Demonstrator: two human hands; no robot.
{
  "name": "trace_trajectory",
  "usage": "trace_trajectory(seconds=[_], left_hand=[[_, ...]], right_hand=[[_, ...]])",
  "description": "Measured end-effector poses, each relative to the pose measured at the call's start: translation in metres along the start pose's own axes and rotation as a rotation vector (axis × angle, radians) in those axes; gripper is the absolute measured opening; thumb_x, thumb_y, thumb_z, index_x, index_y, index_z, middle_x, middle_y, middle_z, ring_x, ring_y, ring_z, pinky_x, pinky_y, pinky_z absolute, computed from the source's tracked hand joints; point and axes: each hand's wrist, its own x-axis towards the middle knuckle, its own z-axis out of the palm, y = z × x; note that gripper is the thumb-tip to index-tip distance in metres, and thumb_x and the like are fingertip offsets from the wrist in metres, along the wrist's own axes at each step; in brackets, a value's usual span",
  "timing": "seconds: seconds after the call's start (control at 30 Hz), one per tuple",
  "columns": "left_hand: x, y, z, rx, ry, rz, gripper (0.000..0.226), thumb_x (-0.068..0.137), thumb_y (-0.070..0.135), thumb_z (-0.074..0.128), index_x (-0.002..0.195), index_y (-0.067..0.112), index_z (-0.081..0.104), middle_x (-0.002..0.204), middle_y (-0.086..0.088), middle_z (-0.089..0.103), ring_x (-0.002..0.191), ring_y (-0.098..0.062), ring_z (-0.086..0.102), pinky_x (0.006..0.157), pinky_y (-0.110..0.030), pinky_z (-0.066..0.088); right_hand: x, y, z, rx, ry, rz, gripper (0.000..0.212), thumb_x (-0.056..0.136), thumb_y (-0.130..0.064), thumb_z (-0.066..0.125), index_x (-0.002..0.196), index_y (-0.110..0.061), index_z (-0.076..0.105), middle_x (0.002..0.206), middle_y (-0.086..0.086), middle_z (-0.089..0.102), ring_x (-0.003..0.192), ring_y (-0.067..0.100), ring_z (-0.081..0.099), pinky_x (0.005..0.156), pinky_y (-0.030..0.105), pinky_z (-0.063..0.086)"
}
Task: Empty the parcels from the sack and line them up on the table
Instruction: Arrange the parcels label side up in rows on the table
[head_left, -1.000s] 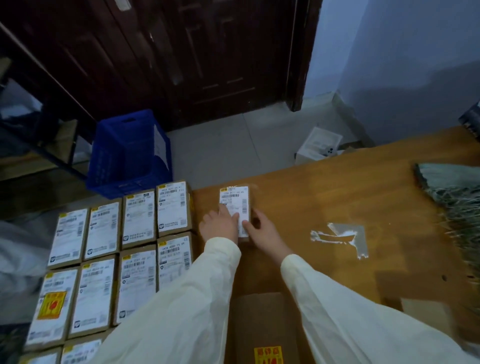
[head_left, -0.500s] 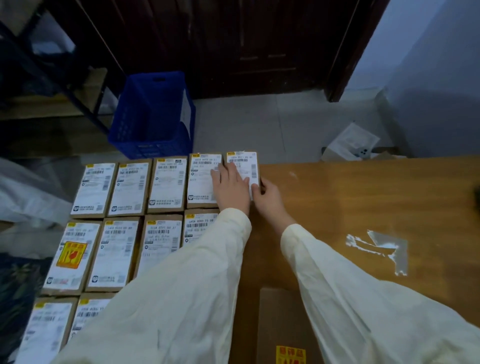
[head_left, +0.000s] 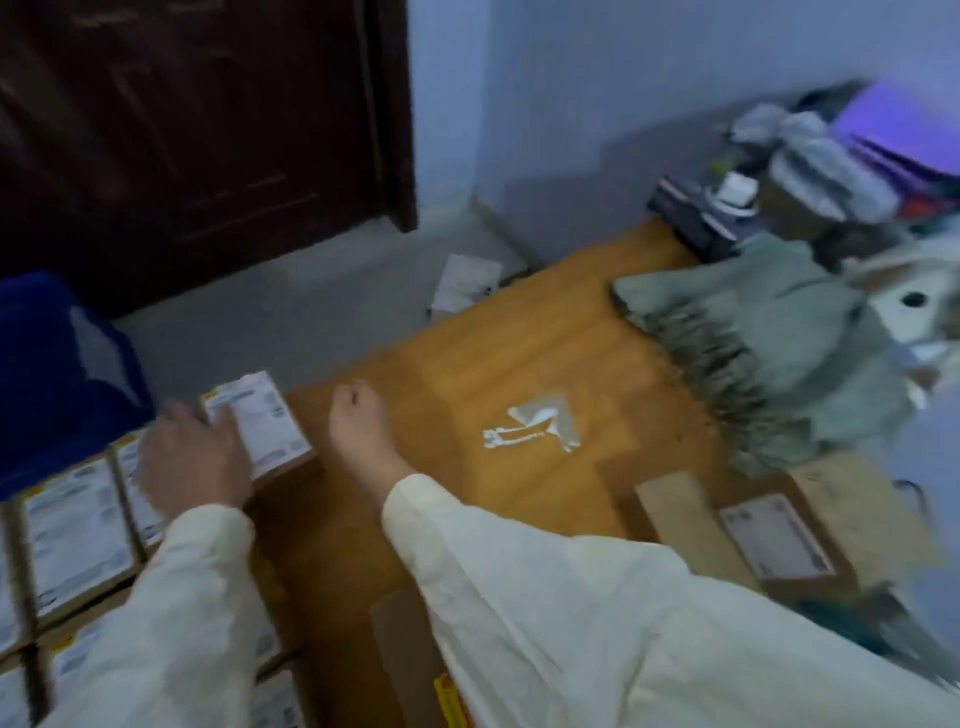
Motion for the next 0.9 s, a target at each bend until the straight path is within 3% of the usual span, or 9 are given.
trace_trajectory(seconds=[0.07,0.17,0.27,0.37,0.47,0.57,0.7,0.83,0.9], left_hand=[[-0.014,0.018,-0.016,-0.05,0.032,0.034,0.058,0.098,0.037,0.029,0.135,-0.007,0.031,0.13,-0.036,0.04,0.117,-0.051,0.042,0.094,-0.059,0.036],[-0.06,0.068,-0.033,-0.201,-0.027,0.235,0.061,0.098,0.038,0.032,0.144,-0.001,0.019,0.142,-0.031,0.031,0.127,-0.046,0.034,0.104,-0.055,0.029],[-0.134,0.117,-0.043,-0.239,-0.238,0.492,0.055,0.099,0.026,0.031,0.145,-0.001,0.018,0.142,-0.03,0.03,0.129,-0.042,0.033,0.105,-0.047,0.025],[-0.22,0.146,-0.04,-0.344,-0.552,0.599,0.044,0.099,0.014,0.029,0.14,-0.004,0.029,0.136,-0.029,0.037,0.125,-0.039,0.038,0.102,-0.04,0.025],[-0.293,0.15,-0.022,-0.295,-0.711,0.806,0.057,0.096,0.027,0.042,0.144,0.003,0.022,0.142,-0.022,0.029,0.128,-0.035,0.037,0.102,-0.037,0.029],[-0.338,0.149,0.002,-0.191,-0.839,0.886,0.074,0.09,0.048,0.047,0.146,0.013,0.015,0.148,-0.009,0.021,0.132,-0.029,0.035,0.105,-0.037,0.034],[-0.37,0.152,0.027,-0.035,-0.907,0.994,0.083,0.079,0.056,0.06,0.141,0.016,0.021,0.143,-0.008,0.027,0.129,-0.028,0.037,0.105,-0.039,0.038],[-0.377,0.15,0.041,0.063,-0.901,0.989,0.092,0.073,0.053,0.068,0.142,0.017,0.019,0.14,-0.009,0.035,0.127,-0.028,0.04,0.102,-0.04,0.039],[-0.374,0.147,0.041,0.074,-0.916,0.992,0.087,0.076,0.048,0.068,0.142,0.02,0.019,0.141,-0.008,0.039,0.127,-0.028,0.043,0.102,-0.04,0.04]], right_hand=[[-0.027,-0.01,-0.024,0.152,0.089,-0.018,0.02,0.095,-0.015,0.034,0.084,-0.013,0.051,0.097,0.013,0.053,0.089,0.02,0.048,0.08,0.031,0.039],[-0.074,-0.008,-0.064,0.233,0.263,-0.113,0.019,0.094,-0.016,0.039,0.1,-0.012,0.057,0.101,0.007,0.056,0.095,0.02,0.051,0.085,0.027,0.04],[-0.128,0.009,-0.101,0.188,0.4,-0.217,0.019,0.088,-0.014,0.046,0.101,-0.008,0.059,0.106,0.014,0.06,0.106,0.027,0.054,0.098,0.039,0.042],[-0.187,0.043,-0.144,0.089,0.518,-0.296,0.006,0.089,-0.015,0.05,0.092,-0.02,0.053,0.096,-0.001,0.054,0.108,0.023,0.05,0.098,0.034,0.04],[-0.235,0.089,-0.197,-0.088,0.739,-0.219,0.015,0.088,-0.012,0.051,0.098,-0.022,0.047,0.103,-0.003,0.046,0.108,0.016,0.045,0.095,0.026,0.036],[-0.261,0.15,-0.245,-0.068,0.957,0.034,0.022,0.09,-0.014,0.049,0.111,-0.016,0.046,0.114,0.002,0.041,0.116,0.02,0.041,0.101,0.033,0.036],[-0.267,0.204,-0.264,0.217,0.837,0.372,0.042,0.097,-0.025,0.04,0.135,-0.007,0.036,0.14,0.01,0.038,0.127,0.026,0.038,0.108,0.037,0.029],[-0.258,0.216,-0.249,0.325,0.65,0.386,0.017,0.099,-0.021,0.032,0.111,-0.014,0.042,0.118,0.006,0.047,0.106,0.019,0.045,0.097,0.033,0.036],[-0.252,0.218,-0.242,0.346,0.61,0.387,0.019,0.098,-0.021,0.034,0.113,-0.012,0.042,0.117,0.009,0.052,0.108,0.024,0.051,0.099,0.039,0.042]])
